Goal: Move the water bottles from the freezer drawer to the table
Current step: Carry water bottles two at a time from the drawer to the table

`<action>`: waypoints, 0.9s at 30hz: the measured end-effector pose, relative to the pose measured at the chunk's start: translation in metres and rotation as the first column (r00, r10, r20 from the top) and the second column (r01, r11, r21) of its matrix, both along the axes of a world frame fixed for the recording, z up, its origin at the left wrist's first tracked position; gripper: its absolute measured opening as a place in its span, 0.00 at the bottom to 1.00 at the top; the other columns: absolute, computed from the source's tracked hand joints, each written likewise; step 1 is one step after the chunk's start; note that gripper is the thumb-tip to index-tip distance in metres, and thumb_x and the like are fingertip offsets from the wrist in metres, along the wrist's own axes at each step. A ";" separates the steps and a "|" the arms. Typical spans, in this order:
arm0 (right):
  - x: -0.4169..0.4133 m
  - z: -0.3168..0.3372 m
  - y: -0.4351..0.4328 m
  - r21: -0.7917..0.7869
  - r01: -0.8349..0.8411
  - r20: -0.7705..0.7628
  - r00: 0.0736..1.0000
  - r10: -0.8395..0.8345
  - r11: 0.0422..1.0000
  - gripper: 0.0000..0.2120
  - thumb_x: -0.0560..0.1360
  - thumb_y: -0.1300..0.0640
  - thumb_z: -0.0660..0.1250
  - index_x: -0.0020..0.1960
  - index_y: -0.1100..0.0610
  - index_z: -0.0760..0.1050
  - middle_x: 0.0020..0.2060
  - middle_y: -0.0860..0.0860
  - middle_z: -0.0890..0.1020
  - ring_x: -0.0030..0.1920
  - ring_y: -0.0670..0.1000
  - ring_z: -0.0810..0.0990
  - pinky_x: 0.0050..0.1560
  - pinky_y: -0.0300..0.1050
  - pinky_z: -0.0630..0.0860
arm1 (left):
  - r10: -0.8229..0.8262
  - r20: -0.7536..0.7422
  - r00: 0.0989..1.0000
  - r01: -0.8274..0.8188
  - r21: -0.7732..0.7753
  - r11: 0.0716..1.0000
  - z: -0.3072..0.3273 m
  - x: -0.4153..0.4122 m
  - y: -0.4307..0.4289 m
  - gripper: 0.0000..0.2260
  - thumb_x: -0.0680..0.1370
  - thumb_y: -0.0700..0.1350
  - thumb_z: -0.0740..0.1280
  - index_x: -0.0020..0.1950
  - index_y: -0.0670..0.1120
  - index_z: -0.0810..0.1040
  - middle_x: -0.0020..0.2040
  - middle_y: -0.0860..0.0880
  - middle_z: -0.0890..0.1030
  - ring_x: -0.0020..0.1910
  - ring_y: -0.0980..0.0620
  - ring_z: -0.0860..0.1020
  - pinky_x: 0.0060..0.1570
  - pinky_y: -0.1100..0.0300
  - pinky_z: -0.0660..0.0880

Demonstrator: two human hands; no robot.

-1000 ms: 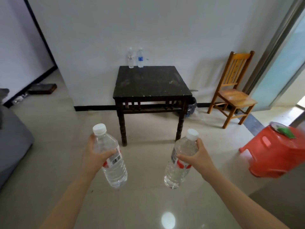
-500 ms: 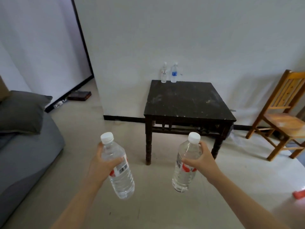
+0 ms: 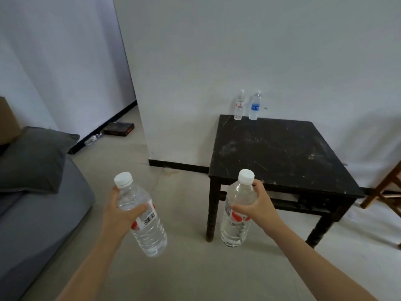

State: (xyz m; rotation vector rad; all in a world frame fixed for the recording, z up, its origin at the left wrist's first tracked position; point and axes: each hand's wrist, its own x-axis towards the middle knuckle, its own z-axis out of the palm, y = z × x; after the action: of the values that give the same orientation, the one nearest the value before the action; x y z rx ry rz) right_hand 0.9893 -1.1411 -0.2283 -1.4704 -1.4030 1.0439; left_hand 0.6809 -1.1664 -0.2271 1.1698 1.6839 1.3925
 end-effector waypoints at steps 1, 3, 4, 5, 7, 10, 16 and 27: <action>-0.005 0.001 0.008 -0.004 -0.004 0.005 1.000 0.004 1.000 0.35 0.62 0.61 0.76 0.59 0.44 0.60 0.50 0.40 0.71 0.55 0.48 0.72 0.53 0.45 0.73 | 0.006 -0.003 1.000 -0.006 0.004 1.000 0.000 -0.005 0.009 0.29 0.66 0.33 0.74 0.63 0.46 0.69 0.52 0.46 0.76 0.49 0.46 0.76 0.44 0.57 0.71; -0.022 -0.001 0.039 0.006 0.005 0.029 1.000 -0.005 1.000 0.35 0.62 0.61 0.76 0.59 0.44 0.60 0.50 0.39 0.71 0.55 0.48 0.72 0.54 0.45 0.73 | 0.017 0.002 1.000 -0.017 0.010 1.000 -0.003 -0.024 0.042 0.28 0.67 0.32 0.72 0.63 0.46 0.68 0.53 0.46 0.76 0.50 0.45 0.76 0.47 0.54 0.71; -0.030 -0.001 0.053 0.010 0.008 0.033 0.999 -0.008 1.000 0.35 0.62 0.61 0.77 0.60 0.45 0.60 0.50 0.39 0.71 0.56 0.48 0.72 0.54 0.45 0.73 | 0.014 0.006 1.000 -0.014 0.010 1.000 -0.003 -0.033 0.057 0.28 0.67 0.32 0.72 0.64 0.46 0.68 0.53 0.46 0.76 0.50 0.45 0.76 0.48 0.53 0.71; -0.041 -0.001 0.070 0.013 0.013 0.037 0.999 -0.014 1.000 0.35 0.62 0.61 0.77 0.60 0.45 0.60 0.50 0.40 0.71 0.56 0.48 0.72 0.55 0.46 0.72 | 0.009 0.009 1.000 -0.009 0.009 1.000 -0.005 -0.045 0.076 0.28 0.67 0.33 0.73 0.64 0.45 0.68 0.52 0.47 0.76 0.50 0.45 0.76 0.48 0.53 0.71; -0.065 -0.001 0.103 0.017 0.032 0.059 0.998 -0.033 0.999 0.35 0.62 0.61 0.77 0.61 0.46 0.60 0.54 0.45 0.71 0.57 0.49 0.71 0.56 0.48 0.72 | -0.019 0.004 1.000 0.019 0.023 1.000 -0.006 -0.070 0.114 0.28 0.65 0.35 0.75 0.62 0.46 0.69 0.51 0.47 0.77 0.49 0.45 0.76 0.48 0.53 0.72; -0.102 0.003 0.147 0.025 0.074 0.085 0.993 -0.076 0.997 0.35 0.63 0.61 0.76 0.62 0.48 0.59 0.56 0.47 0.70 0.58 0.49 0.70 0.56 0.46 0.71 | -0.053 0.005 0.999 0.053 0.034 0.998 -0.002 -0.105 0.170 0.25 0.66 0.36 0.75 0.57 0.51 0.69 0.50 0.47 0.77 0.47 0.46 0.77 0.44 0.57 0.72; -0.163 0.017 0.217 0.008 0.124 0.097 0.988 -0.124 0.992 0.38 0.64 0.61 0.76 0.67 0.54 0.59 0.55 0.46 0.70 0.57 0.47 0.70 0.57 0.45 0.70 | -0.141 -0.032 0.990 0.143 0.064 0.988 0.014 -0.163 0.267 0.27 0.66 0.36 0.75 0.60 0.51 0.69 0.52 0.48 0.76 0.50 0.47 0.76 0.45 0.56 0.71; -0.179 -0.002 0.300 -0.091 0.237 0.201 0.956 -0.215 0.967 0.38 0.64 0.59 0.76 0.66 0.52 0.59 0.51 0.42 0.70 0.56 0.46 0.71 0.54 0.42 0.70 | -0.319 0.031 0.947 0.320 -0.013 0.947 -0.013 -0.163 0.384 0.28 0.58 0.44 0.75 0.56 0.53 0.72 0.47 0.50 0.79 0.45 0.49 0.79 0.46 0.51 0.76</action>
State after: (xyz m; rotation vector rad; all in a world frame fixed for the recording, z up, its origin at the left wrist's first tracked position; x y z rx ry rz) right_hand 0.8102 -0.8413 -0.2302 -1.8084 -1.2830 0.8689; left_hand 0.5179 -0.7822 -0.2405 1.3380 1.4081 1.1830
